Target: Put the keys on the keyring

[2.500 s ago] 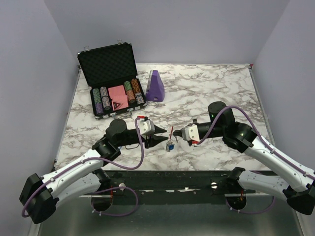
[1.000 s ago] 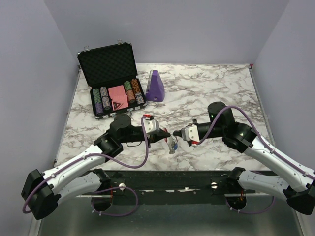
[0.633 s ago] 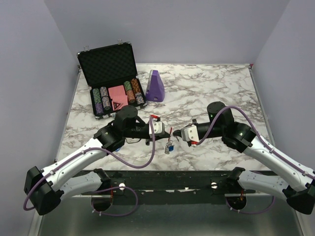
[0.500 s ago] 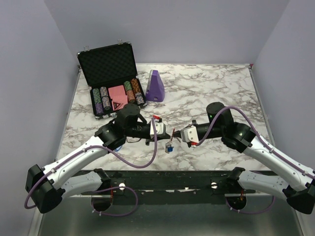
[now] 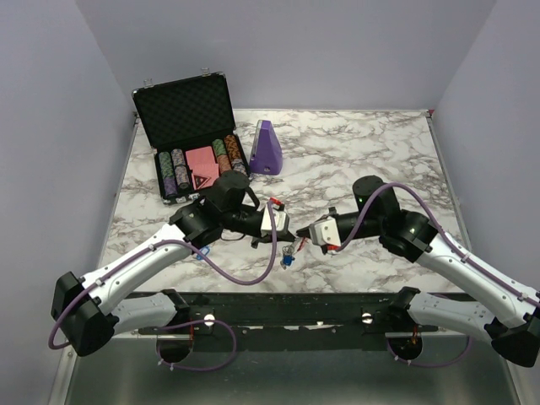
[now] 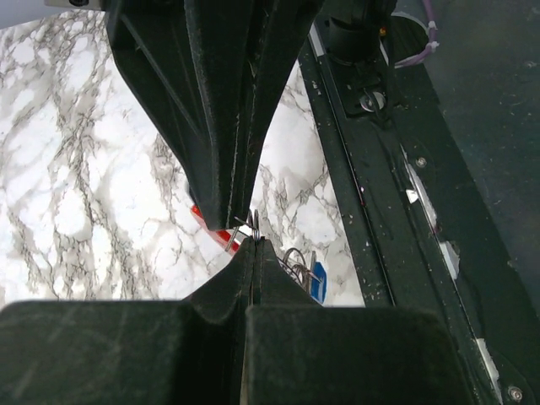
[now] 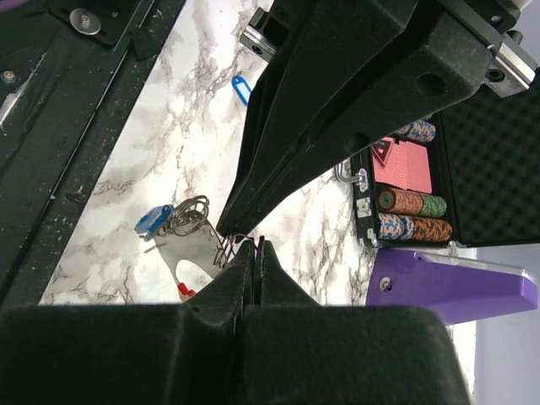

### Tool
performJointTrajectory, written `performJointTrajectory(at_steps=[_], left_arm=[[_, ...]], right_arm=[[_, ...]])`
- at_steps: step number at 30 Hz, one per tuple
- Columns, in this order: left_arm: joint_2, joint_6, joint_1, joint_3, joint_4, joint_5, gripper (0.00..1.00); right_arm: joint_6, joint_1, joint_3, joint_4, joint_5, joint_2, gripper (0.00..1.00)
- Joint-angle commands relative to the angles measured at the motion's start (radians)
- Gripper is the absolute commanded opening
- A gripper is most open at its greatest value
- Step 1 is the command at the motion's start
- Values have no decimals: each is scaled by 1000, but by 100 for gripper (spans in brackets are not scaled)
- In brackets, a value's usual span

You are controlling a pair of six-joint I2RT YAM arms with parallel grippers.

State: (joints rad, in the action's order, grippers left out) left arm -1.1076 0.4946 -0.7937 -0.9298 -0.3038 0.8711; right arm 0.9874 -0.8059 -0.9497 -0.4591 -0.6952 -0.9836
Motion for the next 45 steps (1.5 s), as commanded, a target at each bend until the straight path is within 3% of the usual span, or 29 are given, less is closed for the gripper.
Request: performJointTrajectory(at_steps=[1, 12, 26, 30, 36, 45], left_arm=[[-15, 30, -9, -43, 14, 128, 0], [-15, -53, -10, -9, 156, 154, 0], [61, -194, 8, 123, 339, 20, 0], [100, -220, 20, 167, 380, -20, 13], [133, -254, 36, 203, 405, -64, 41], [233, -300, 56, 299, 453, -190, 51]], right_arm=[[-1, -3, 6, 51, 0, -10, 0], [-82, -3, 52, 109, 23, -10, 0], [-170, -1, 48, 132, 45, 25, 0], [-182, -1, 49, 145, 49, 31, 0], [-194, -1, 52, 165, 49, 30, 0], [-199, 1, 51, 175, 49, 31, 0]])
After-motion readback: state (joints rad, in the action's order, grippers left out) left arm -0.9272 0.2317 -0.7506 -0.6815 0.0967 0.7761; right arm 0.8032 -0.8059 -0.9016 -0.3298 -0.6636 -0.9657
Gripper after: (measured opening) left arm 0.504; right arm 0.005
